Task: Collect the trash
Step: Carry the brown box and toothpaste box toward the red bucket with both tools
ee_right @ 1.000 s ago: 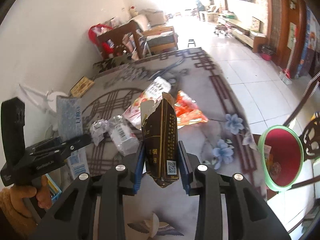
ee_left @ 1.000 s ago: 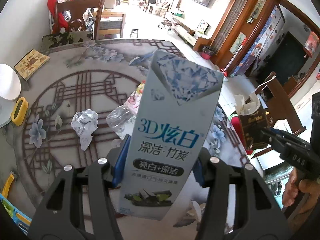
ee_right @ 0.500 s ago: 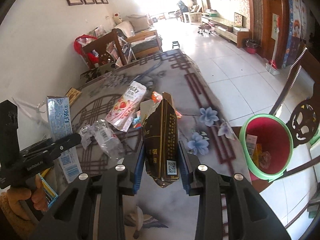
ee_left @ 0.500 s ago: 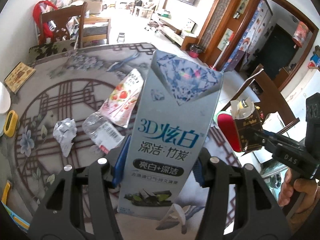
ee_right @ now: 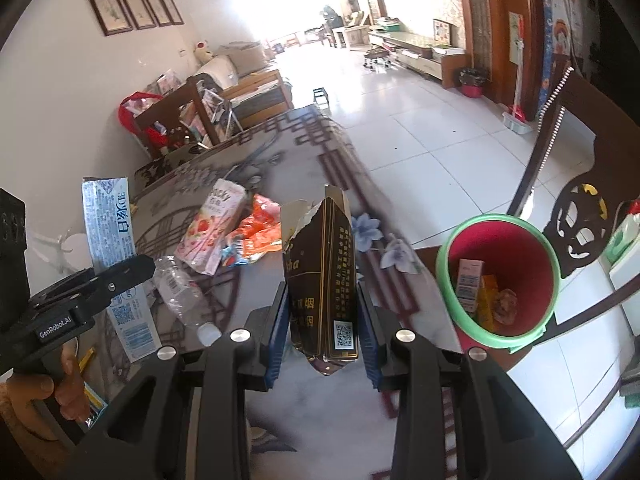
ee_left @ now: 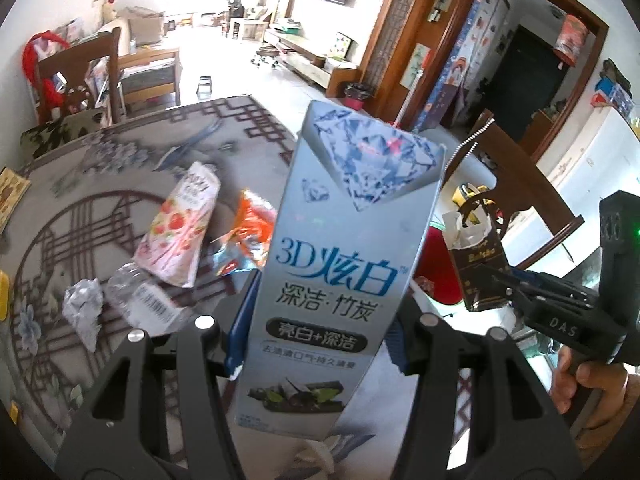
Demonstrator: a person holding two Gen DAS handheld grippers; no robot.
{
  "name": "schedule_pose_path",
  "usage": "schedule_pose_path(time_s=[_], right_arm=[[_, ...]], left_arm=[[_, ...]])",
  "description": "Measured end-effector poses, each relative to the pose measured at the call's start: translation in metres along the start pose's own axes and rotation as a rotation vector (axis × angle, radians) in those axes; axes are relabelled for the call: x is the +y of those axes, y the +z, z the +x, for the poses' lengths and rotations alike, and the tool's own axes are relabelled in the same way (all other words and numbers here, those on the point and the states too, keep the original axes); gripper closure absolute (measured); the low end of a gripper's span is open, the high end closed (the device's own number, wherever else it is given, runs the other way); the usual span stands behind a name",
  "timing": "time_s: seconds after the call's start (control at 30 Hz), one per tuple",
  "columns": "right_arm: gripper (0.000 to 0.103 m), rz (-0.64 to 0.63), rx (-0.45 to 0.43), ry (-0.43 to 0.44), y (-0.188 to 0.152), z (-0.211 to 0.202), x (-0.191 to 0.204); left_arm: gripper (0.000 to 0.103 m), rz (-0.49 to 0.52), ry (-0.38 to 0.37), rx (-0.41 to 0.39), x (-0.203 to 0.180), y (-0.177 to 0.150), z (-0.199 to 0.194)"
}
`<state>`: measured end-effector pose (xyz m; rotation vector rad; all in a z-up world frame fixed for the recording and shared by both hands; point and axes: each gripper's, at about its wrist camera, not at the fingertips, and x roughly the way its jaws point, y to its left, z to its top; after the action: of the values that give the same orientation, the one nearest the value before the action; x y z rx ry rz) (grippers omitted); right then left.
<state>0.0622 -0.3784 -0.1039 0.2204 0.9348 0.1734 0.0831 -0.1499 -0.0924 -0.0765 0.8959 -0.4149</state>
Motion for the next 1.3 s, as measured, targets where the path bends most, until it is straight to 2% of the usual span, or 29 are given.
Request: schedule_pose_path(time_s=[0.37,0.9,1.0,1.3], right_arm=[[0.071,0.038,0.006,-0.017,0.008,0.001,-0.043],[0.071,0.077,0.021,-0.017,0.018,0.005,-0.100],[0.071,0.096,0.030,-0.027,0.018,0.007,-0.114],[0.071,0.166,0.031,-0.086,0.019,0.001,-0.170]], left_arm=[[0.051,0.029,-0.015,0.015,-0.033,0.015,0.024],[0.051,0.046,0.006,0.053,-0.071,0.028,0.062],[0.050,0.042,-0.012,0.062,-0.082,0.030,0.071],[0.051,0.153,-0.080,0.109,-0.141,0.037,0.113]])
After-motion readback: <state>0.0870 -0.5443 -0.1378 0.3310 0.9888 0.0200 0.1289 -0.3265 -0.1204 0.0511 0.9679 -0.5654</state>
